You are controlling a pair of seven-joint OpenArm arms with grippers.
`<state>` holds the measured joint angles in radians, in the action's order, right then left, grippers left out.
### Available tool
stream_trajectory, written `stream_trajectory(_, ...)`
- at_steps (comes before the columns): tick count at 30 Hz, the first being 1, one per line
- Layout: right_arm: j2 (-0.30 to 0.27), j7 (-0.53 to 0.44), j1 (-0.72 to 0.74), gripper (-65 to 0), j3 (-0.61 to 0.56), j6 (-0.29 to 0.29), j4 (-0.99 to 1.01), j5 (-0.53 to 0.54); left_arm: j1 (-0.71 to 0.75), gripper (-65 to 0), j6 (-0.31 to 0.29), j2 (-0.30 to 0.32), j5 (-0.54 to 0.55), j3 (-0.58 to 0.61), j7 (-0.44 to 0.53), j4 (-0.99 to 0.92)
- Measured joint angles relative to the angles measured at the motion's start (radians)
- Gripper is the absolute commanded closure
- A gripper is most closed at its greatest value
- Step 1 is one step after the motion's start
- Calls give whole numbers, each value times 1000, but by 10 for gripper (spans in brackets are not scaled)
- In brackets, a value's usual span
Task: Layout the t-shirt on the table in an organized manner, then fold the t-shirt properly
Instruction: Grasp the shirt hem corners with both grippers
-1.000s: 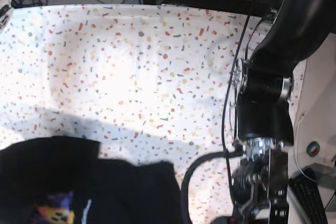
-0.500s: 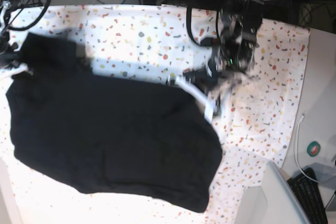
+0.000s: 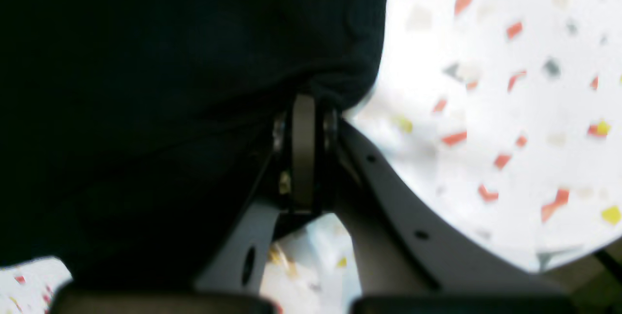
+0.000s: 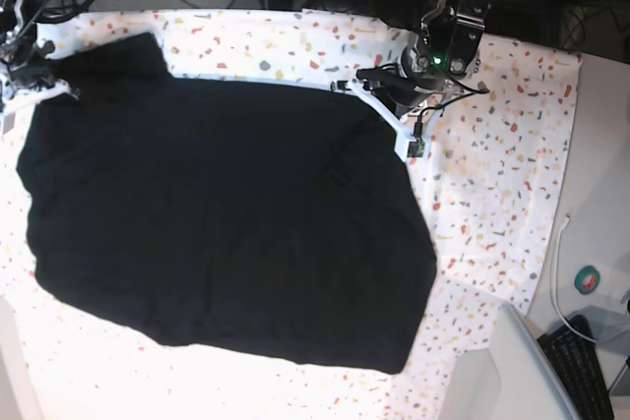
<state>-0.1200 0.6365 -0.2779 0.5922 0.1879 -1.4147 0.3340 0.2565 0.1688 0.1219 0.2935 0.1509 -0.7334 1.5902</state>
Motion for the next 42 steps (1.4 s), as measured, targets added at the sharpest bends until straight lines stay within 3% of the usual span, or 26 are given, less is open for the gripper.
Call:
stream_trajectory(1, 0, 13, -3, -9, 0, 0, 0, 0, 0, 0, 0, 0, 0, 0, 0, 0)
stream_trajectory(3, 0, 23, -9, -161, 3, 0, 0, -2, 1, 0, 0, 0, 9, -11, 0, 0)
stream_trajectory(5, 5, 15, -17, -245, 6, 0, -9, -1, 20, -133, -4, -5, 11, -55, 5, 0)
stream_trajectory(8, 25, 13, -36, -242, 9, 0, -29, -2, 61, -351, 10, -1, -2, -121, 5, 5)
stream_trajectory(10, 43, -6, -67, -240, 10, -4, -76, 0, 74, -443, 11, 0, -1, -154, -3, 6)
stream_trajectory(12, 64, -23, -102, -239, 10, -10, -143, -6, 87, -479, 7, -5, 7, -200, -4, 36)
stream_trajectory(18, 84, -107, -146, -234, -5, -7, -316, -5, 151, -451, 9, 0, 0, -232, -3, 257)
stream_trajectory(19, 73, -113, -134, -234, -30, -7, -317, -7, 140, -400, 12, 2, -2, -208, 7, 274)
stream_trajectory(21, 18, -101, -91, -209, -100, -6, -288, -10, 61, -224, 11, 9, -11, -112, -12, 253)
stream_trajectory(23, -48, -126, -26, -96, -201, -3, -195, -6, -35, 0, -5, 6, 3, -14, -3, 182)
stream_trajectory(24, -82, -118, 18, 0, -257, -7, -132, -11, -92, 0, -5, 5, -5, 33, 4, 127)
stream_trajectory(26, -123, -114, 85, 0, -348, 5, -13, 3, -175, 0, 1, 0, -4, 110, 9, 8)
stream_trajectory(28, -126, -120, 144, 0, -397, -4, 94, -10, -233, 0, 3, -3, -2, 163, -2, -101)
stream_trajectory(31, -126, -164, 193, 0, -407, 8, 232, 14, -281, 0, 7, -11, -5, 219, -7, -225)
stream_trajectory(34, -130, -150, 282, 0, -405, 8, 338, 9, -340, 0, 8, -32, -6, 230, -7, -311)
stream_trajectory(38, -140, -211, 281, 0, -398, 33, 377, 40, -393, 0, 11, -53, 6, 217, 29, -411)
stream_trajectory(42, -146, -304, 288, 0, -398, 45, 436, 56, -367, 0, 121, -43, 14, 153, 48, -389)
